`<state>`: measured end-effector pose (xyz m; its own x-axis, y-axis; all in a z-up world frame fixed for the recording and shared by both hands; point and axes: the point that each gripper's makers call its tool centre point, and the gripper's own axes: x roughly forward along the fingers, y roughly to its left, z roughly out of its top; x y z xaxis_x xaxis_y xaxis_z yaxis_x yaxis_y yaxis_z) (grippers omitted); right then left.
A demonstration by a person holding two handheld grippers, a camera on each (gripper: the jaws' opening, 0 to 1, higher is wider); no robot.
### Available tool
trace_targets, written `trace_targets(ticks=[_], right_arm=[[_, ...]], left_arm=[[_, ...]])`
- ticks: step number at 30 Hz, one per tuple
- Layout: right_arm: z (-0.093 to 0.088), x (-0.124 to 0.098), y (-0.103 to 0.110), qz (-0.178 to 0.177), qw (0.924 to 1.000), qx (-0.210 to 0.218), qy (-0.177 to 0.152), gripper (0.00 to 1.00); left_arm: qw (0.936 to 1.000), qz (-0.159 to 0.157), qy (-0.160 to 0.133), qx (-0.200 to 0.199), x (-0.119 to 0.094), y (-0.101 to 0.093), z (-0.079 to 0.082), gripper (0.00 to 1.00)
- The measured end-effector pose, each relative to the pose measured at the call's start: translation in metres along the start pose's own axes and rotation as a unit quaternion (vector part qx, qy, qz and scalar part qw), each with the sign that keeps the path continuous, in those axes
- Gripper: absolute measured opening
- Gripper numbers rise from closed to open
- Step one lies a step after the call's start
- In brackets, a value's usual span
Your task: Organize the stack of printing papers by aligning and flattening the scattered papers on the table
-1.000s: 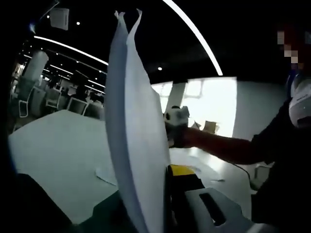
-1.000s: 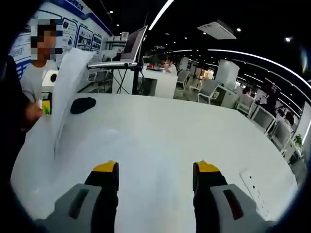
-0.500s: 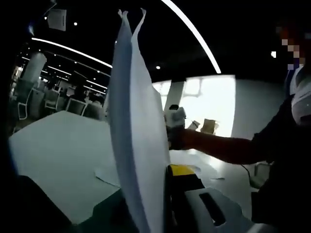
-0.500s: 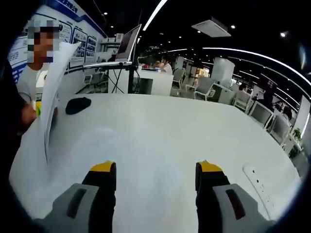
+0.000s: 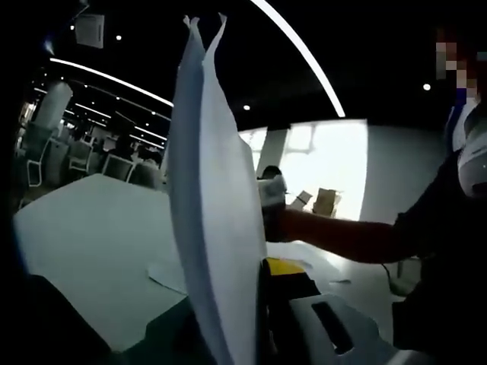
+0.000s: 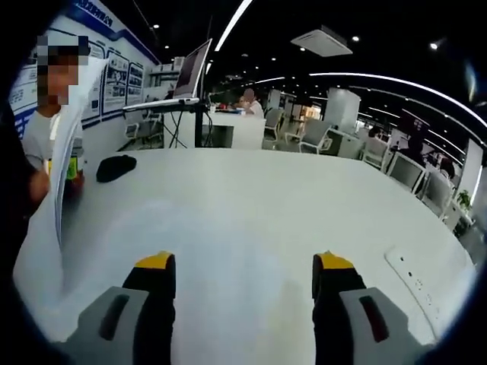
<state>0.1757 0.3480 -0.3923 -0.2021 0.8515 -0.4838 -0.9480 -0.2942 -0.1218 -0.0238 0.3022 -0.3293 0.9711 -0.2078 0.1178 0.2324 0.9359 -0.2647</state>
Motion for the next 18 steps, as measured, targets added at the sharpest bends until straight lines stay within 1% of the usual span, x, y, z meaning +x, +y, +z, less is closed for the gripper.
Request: trace_targets(ticks=[7, 11, 14, 18], right_arm=[[-0.0012, 0.0003, -0.0011, -0.004, 1.0000, 0.006, -0.006, 0.71], [-0.0042, 0.0014, -0.0014, -0.005, 0.9999, 0.008, -0.005, 0.73], [-0.0048, 0.0030, -0.0001, -0.003, 1.0000, 0.007, -0.004, 0.74], [-0.0058, 0.0056, 0.0013, 0.000, 1.0000, 0.006, -0.006, 0.75]], left_arm=[[1.0000, -0.002, 0.002, 0.001, 0.0002, -0.0035, -0.0018, 0.07], [1.0000, -0.001, 0.000, 0.001, -0.0002, -0.0051, -0.0016, 0.07], [1.0000, 0.001, -0.006, -0.003, -0.0014, -0.0023, 0.0002, 0.07], [1.0000, 0.002, -0.006, -0.004, -0.0012, -0.0002, 0.0001, 0.07]])
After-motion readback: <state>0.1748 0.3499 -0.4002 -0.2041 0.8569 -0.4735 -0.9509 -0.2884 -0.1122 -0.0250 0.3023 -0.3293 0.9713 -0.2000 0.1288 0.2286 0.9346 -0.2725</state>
